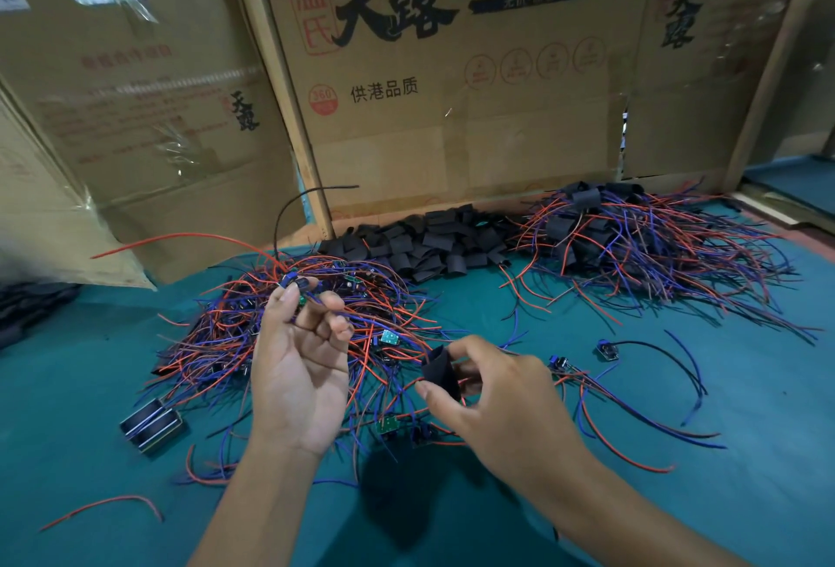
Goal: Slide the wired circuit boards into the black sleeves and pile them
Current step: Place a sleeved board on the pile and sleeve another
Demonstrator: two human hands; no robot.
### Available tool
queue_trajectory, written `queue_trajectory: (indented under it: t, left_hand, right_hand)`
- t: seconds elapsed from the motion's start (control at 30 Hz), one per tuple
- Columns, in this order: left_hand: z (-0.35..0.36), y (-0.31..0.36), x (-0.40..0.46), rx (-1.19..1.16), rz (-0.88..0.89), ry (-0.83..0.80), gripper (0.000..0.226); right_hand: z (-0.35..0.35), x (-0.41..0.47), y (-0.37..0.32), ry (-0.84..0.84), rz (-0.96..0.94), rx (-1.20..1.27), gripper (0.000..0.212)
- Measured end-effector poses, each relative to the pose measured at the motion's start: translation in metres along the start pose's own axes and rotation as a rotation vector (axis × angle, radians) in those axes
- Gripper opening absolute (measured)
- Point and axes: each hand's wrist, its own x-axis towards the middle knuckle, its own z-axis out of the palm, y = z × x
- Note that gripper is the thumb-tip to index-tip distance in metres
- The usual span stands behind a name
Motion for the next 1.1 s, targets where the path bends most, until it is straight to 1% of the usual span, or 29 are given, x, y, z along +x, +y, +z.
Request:
queue_trajectory:
  t: [0.13, 0.3, 0.4, 0.5, 0.63, 0.73, 0.83, 0.93, 1.03, 1.1]
  left_hand:
    - [-0.001, 0.002, 0.0, -0.026, 0.002, -0.012, 0.016]
    - [0.001, 0.0, -0.001, 0.017, -0.002, -0.025, 0.016]
    - [0.003, -0.003, -0.003, 0.064, 0.005, -0.062, 0.005]
    - [0.004, -0.01, -0.006, 0.093, -0.027, -0.133, 0.008]
    - [0.007, -0.025, -0.012, 0.152, -0.092, -0.193, 0.011]
    - [0.009, -0.04, -0.019, 0.183, -0.17, -0.23, 0.005]
    - [0.01, -0.047, -0.023, 0.264, -0.248, -0.26, 0.007]
    - [0.009, -0.048, -0.022, 0.345, -0.254, -0.294, 0.013]
    - [0.007, -0.047, -0.019, 0.356, -0.237, -0.267, 0.022]
    - [0.007, -0.045, -0.018, 0.36, -0.201, -0.265, 0.016]
  right_hand:
    - [-0.001, -0.001, -0.001, -0.001, 0.003, 0.001, 0.056]
    - [-0.004, -0.001, -0.006, 0.005, -0.04, -0.019, 0.042]
    - [-0.006, -0.002, -0.008, 0.031, -0.084, -0.053, 0.038]
    - [-0.007, -0.002, -0.009, 0.075, -0.122, -0.05, 0.03]
    - [-0.009, 0.001, -0.009, 0.108, -0.182, 0.026, 0.026]
    - [-0.012, 0.004, -0.009, 0.134, -0.209, 0.052, 0.025]
    - [-0.016, 0.008, -0.006, 0.177, -0.198, 0.039, 0.025]
    - [-0.019, 0.012, -0.003, 0.165, -0.204, 0.024, 0.025]
    - [-0.021, 0.013, -0.002, 0.16, -0.252, 0.022, 0.026]
    - [-0.02, 0.012, -0.001, 0.15, -0.257, 0.015, 0.026]
